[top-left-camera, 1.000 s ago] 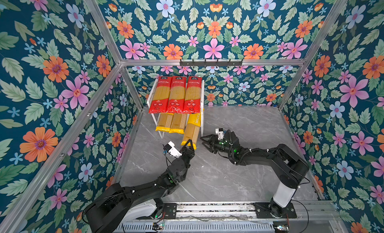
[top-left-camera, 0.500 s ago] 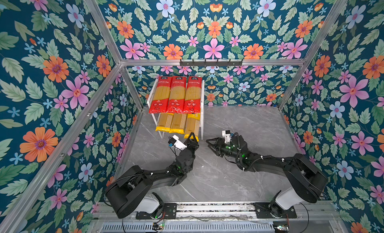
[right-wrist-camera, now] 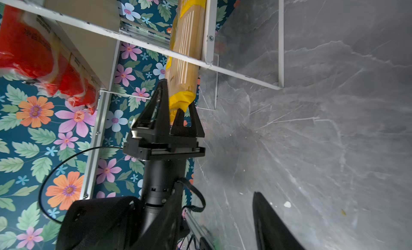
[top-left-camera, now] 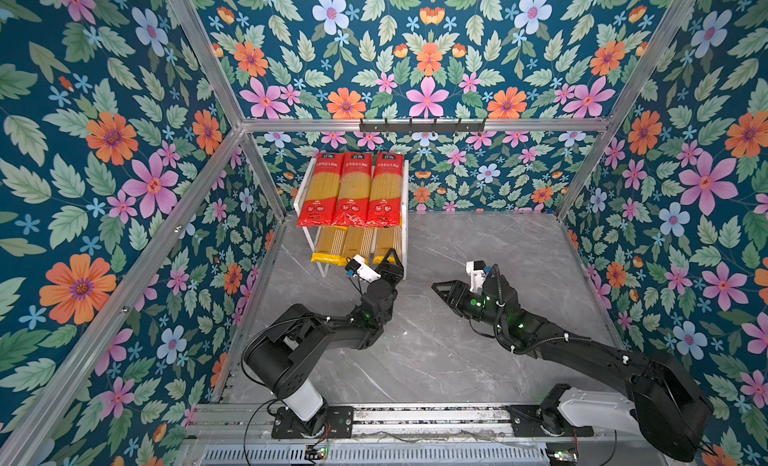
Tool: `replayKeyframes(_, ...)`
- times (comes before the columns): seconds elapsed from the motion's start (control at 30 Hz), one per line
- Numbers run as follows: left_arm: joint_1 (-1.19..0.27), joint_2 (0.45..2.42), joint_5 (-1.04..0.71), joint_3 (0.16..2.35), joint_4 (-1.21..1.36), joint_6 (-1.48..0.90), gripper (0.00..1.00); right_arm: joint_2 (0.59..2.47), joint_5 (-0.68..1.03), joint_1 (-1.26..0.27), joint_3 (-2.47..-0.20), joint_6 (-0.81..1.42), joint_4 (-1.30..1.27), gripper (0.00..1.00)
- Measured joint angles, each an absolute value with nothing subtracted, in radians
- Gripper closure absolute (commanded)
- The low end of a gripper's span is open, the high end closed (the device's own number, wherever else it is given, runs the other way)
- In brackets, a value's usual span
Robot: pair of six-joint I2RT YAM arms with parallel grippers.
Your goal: Place and organize the pasta boxes and bags onto the shelf
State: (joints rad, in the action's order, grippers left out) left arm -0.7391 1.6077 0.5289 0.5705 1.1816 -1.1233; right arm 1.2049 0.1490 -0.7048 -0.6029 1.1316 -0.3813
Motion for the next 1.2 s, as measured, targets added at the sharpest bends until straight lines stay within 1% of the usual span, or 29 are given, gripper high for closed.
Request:
replayKeyframes(0.07, -0.741, 1.569, 0.511, 0.538, 1.175, -1.127, 0.29, 1.197, 0.133, -0.701, -0.607, 1.111, -0.352, 0.46)
replayKeyframes(0.17, -0.746, 1.480, 0.504, 0.477, 1.102, -1.165, 0.25, 1.193, 0.128, -0.689, -0.633, 1.065, -0.299, 0.46)
replayKeyframes(0.27, -0.747, 1.378, 0.500, 0.471, 0.950, -1.178, 0.24, 1.172, 0.126, -0.651, -0.658, 1.009, -0.235, 0.46)
replayKeyframes(0.37, -0.746, 1.304, 0.492, 0.523, 0.748, -1.145, 0.22, 1.124, 0.126, -0.582, -0.672, 0.937, -0.160, 0.45)
replayKeyframes(0.43, -0.746, 1.265, 0.482, 0.535, 0.613, -1.093, 0.22, 1.079, 0.120, -0.516, -0.674, 0.877, -0.107, 0.44)
replayKeyframes(0.53, -0.747, 1.193, 0.480, 0.496, 0.461, -0.995, 0.22, 1.019, 0.123, -0.401, -0.678, 0.777, -0.020, 0.43)
replayKeyframes(0.67, -0.746, 1.093, 0.476, 0.513, 0.302, -0.759, 0.19, 0.974, 0.110, -0.232, -0.680, 0.635, 0.065, 0.37)
replayKeyframes(0.7, -0.746, 1.069, 0.480, 0.518, 0.278, -0.685, 0.18, 0.966, 0.102, -0.202, -0.678, 0.589, 0.081, 0.33)
replayKeyframes(0.73, -0.746, 1.042, 0.486, 0.516, 0.259, -0.610, 0.17, 0.958, 0.097, -0.183, -0.673, 0.546, 0.089, 0.26)
replayKeyframes(0.83, -0.746, 0.969, 0.514, 0.490, 0.222, -0.405, 0.16, 0.931, -0.009, -0.163, -0.641, 0.420, 0.095, 0.16)
replayKeyframes(0.87, -0.745, 0.947, 0.523, 0.474, 0.224, -0.347, 0.16, 0.921, -0.056, -0.160, -0.627, 0.393, 0.092, 0.15)
replayKeyframes(0.9, -0.741, 0.921, 0.529, 0.450, 0.241, -0.281, 0.16, 0.905, -0.118, -0.156, -0.602, 0.360, 0.075, 0.15)
replayKeyframes(0.97, -0.722, 0.876, 0.553, 0.392, 0.300, -0.179, 0.15, 0.874, -0.223, -0.146, -0.529, 0.305, -0.007, 0.20)
replayKeyframes(1.03, -0.664, 0.852, 0.585, 0.337, 0.373, -0.106, 0.16, 0.861, -0.319, -0.145, -0.433, 0.256, -0.126, 0.22)
replayKeyframes(1.1, -0.589, 0.864, 0.622, 0.316, 0.419, -0.060, 0.15, 0.874, -0.397, -0.145, -0.381, 0.232, -0.187, 0.22)
replayKeyframes(1.2, -0.487, 0.934, 0.675, 0.303, 0.501, 0.004, 0.14, 0.941, -0.497, -0.141, -0.340, 0.212, -0.330, 0.21)
